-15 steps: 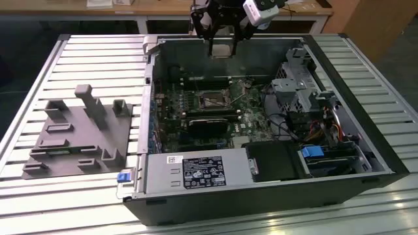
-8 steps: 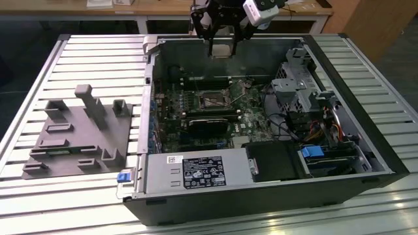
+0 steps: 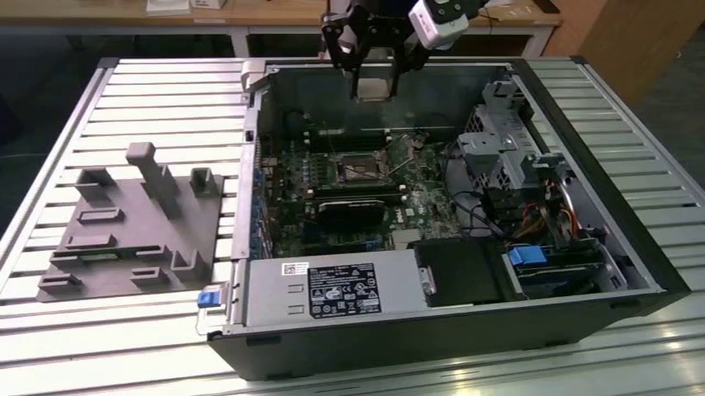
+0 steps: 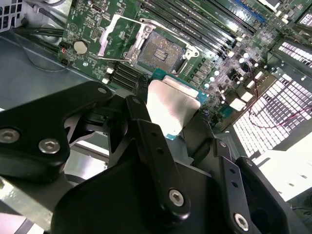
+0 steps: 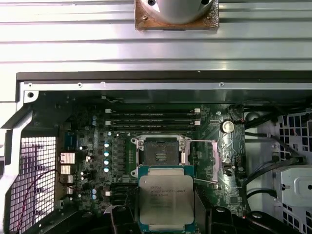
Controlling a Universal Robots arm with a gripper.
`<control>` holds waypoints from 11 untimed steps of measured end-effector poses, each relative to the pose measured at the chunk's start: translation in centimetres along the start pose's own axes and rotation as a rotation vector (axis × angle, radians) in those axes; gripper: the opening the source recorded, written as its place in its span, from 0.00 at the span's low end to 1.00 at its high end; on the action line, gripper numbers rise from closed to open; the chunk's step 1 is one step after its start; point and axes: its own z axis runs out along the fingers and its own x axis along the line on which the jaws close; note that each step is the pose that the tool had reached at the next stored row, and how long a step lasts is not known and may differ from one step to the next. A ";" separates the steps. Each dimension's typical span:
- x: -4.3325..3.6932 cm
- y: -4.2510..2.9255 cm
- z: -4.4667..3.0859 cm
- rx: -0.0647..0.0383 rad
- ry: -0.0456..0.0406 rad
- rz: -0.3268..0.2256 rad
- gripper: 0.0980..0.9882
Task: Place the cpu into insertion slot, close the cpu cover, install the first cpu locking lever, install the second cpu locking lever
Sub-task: 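Place the cpu into insertion slot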
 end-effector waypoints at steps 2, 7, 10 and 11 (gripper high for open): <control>0.00 -0.02 0.17 0.000 0.0000 0.000 0.49; -0.01 -0.05 0.60 0.000 -0.0001 0.000 0.49; -0.02 -0.07 0.84 0.000 0.0000 0.000 0.49; -0.02 -0.08 0.92 0.000 -0.0001 0.000 0.49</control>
